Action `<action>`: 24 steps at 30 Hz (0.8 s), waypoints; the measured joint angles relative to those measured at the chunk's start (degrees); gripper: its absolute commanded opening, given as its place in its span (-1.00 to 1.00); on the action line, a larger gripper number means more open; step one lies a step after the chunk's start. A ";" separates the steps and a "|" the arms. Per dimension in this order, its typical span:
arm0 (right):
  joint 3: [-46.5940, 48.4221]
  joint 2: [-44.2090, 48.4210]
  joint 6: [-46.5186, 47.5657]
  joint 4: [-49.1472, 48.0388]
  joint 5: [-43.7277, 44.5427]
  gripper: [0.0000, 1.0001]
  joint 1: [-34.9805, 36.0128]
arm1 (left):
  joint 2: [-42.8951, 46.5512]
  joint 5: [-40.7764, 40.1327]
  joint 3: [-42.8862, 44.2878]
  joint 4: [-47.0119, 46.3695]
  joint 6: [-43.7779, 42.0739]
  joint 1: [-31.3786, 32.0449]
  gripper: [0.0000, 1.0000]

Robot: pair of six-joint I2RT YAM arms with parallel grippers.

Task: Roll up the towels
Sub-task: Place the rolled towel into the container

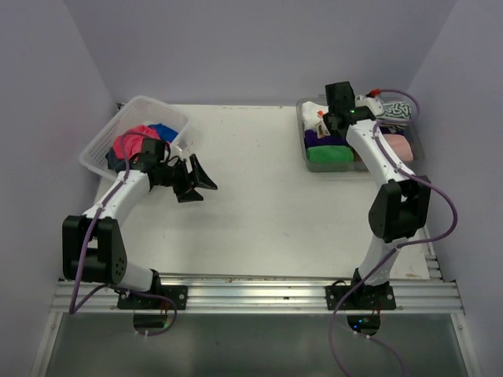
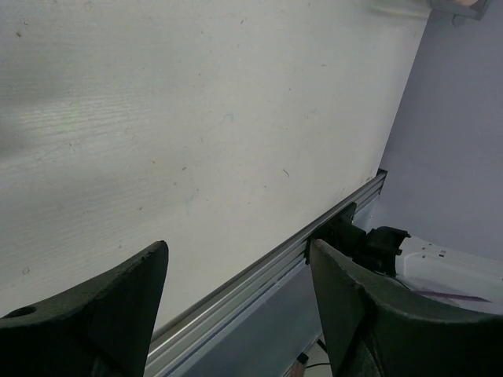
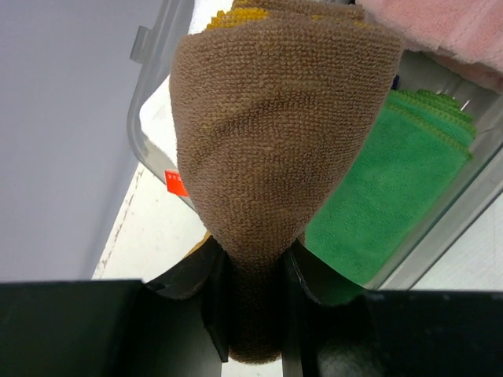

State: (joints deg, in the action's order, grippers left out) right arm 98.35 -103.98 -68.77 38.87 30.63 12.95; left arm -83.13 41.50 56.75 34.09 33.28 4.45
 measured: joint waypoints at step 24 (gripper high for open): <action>7.10 -17.16 -16.70 5.62 -0.11 -0.89 -1.03 | -1.86 0.35 -0.42 0.04 -0.04 -0.68 0.51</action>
State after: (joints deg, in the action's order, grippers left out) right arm 105.45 -121.14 -85.47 44.49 30.52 11.92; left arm -84.99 41.85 56.34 34.13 33.23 3.77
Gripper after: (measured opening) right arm 0.264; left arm 0.757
